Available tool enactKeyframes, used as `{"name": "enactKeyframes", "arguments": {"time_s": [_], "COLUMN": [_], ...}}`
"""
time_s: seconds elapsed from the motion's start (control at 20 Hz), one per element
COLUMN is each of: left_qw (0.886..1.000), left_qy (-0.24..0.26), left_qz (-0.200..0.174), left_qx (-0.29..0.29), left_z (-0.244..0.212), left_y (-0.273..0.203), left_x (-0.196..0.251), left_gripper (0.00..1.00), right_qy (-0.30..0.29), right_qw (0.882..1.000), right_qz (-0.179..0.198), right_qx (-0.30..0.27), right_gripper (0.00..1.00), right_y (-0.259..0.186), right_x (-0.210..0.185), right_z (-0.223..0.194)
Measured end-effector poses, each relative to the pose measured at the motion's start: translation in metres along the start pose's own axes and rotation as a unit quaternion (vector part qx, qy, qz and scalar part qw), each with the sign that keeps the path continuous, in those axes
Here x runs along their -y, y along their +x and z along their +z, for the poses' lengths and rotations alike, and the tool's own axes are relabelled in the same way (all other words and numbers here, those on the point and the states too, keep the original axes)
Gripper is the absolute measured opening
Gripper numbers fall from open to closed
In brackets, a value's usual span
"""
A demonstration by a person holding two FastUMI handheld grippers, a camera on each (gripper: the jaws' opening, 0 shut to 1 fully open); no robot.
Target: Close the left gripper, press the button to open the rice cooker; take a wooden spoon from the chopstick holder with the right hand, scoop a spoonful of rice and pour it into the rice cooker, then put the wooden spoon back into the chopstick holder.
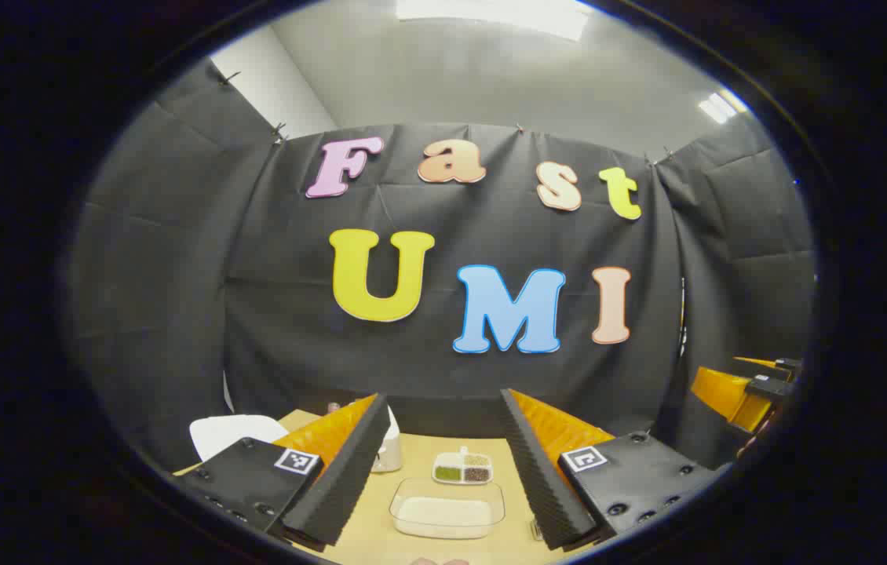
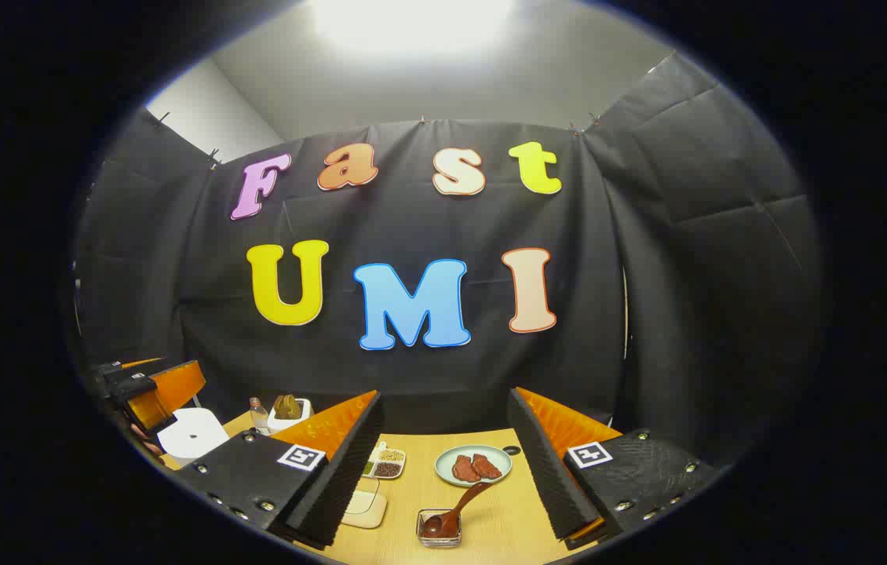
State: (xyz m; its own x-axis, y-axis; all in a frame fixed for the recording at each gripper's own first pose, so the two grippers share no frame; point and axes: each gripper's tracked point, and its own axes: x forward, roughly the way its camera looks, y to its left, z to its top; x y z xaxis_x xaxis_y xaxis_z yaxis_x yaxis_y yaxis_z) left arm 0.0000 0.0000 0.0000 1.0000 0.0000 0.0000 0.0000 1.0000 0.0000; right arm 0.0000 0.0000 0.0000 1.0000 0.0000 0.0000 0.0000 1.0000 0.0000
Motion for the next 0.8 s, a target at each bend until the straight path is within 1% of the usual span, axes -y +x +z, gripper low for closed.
{"name": "enactKeyframes", "arguments": {"time_s": [0.25, 0.3, 0.35, 0.5, 0.55, 0.6, 0.65, 0.7, 0.75, 0.8], "left_qw": [1.000, 1.000, 1.000, 1.000, 1.000, 1.000, 1.000, 0.999, 1.000, 1.000], "left_qy": [0.002, 0.001, 0.001, 0.009, 0.016, 0.025, 0.030, 0.030, 0.029, 0.027], "left_qz": [0.002, 0.000, 0.000, -0.005, -0.005, -0.004, -0.006, -0.009, -0.011, -0.009], "left_qx": [0.000, 0.001, 0.000, 0.004, 0.008, 0.008, 0.006, 0.004, 0.003, 0.002], "left_z": [0.002, 0.003, 0.003, 0.005, 0.005, 0.004, 0.001, -0.002, -0.004, -0.003], "left_y": [0.010, 0.011, 0.014, 0.019, 0.020, 0.023, 0.025, 0.026, 0.028, 0.029], "left_x": [-0.007, -0.007, -0.007, -0.004, -0.004, -0.005, -0.003, -0.002, -0.002, -0.004], "left_gripper": [0.96, 0.99, 0.96, 0.96, 0.94, 0.99, 1.00, 0.96, 0.99, 0.96], "right_qy": [0.000, -0.001, -0.002, -0.003, -0.003, -0.002, -0.001, 0.000, 0.000, 0.000], "right_qw": [1.000, 1.000, 1.000, 1.000, 1.000, 1.000, 1.000, 1.000, 1.000, 1.000], "right_qz": [0.001, 0.000, 0.000, -0.004, -0.005, -0.006, -0.006, -0.007, -0.008, -0.008], "right_qx": [0.001, 0.001, 0.002, 0.004, 0.005, 0.006, 0.006, 0.006, 0.005, 0.004], "right_gripper": [0.96, 0.96, 0.96, 0.96, 0.96, 0.96, 0.96, 0.96, 0.96, 0.96], "right_y": [0.006, 0.008, 0.010, 0.014, 0.016, 0.018, 0.019, 0.020, 0.023, 0.024], "right_x": [-0.003, -0.002, -0.003, -0.003, -0.002, -0.002, -0.003, -0.003, -0.002, -0.003], "right_z": [0.002, 0.002, 0.002, 0.003, 0.003, 0.004, 0.004, 0.004, 0.003, 0.002]}}
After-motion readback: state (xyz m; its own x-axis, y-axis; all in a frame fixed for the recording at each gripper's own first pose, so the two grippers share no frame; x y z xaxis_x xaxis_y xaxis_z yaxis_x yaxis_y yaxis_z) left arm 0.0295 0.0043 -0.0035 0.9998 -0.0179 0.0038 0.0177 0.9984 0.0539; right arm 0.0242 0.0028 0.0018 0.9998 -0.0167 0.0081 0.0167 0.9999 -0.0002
